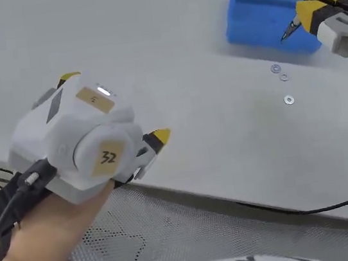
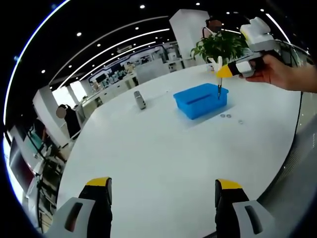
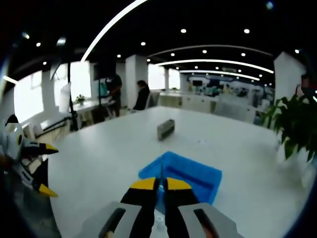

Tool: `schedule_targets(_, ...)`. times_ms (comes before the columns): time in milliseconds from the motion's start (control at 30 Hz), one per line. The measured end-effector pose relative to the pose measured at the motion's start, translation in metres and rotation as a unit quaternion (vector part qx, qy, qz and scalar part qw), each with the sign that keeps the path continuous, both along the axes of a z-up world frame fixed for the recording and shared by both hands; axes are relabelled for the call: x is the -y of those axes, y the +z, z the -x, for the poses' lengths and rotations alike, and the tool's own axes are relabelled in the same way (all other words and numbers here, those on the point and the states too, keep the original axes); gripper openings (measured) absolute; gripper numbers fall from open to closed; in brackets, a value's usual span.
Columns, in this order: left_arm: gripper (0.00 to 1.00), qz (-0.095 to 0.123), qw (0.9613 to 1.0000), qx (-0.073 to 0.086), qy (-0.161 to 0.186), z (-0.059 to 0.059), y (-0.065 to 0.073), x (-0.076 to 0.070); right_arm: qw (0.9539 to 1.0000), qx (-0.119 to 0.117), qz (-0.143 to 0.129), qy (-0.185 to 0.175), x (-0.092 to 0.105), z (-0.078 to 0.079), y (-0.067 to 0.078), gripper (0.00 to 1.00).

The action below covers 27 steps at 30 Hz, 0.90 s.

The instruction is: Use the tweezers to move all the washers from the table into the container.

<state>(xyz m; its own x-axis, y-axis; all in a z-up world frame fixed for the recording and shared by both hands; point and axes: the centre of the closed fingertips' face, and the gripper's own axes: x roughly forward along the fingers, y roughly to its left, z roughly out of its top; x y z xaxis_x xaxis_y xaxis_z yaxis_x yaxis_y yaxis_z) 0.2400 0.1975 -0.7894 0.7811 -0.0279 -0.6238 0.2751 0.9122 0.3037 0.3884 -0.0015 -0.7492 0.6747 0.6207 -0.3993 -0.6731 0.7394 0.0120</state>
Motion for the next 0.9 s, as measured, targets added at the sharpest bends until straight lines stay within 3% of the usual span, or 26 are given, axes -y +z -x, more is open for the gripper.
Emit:
schedule_targets(167,0.88,0.000,1.0000,-0.002,0.001,0.000,-0.001,0.000,0.9997,-0.020,0.011,-0.004,0.003,0.002,-0.020,0.02)
schedule_targets(433,0.87,-0.002,1.0000,-0.003,0.000,0.000,-0.002,-0.001,0.9991,-0.036,0.022,-0.005,0.003,0.001,-0.039,0.02)
schedule_targets(900,0.87,-0.002,1.0000,-0.005,0.001,0.001,-0.002,-0.001,0.9987,-0.041,0.031,-0.006,0.005,0.001,-0.046,0.02)
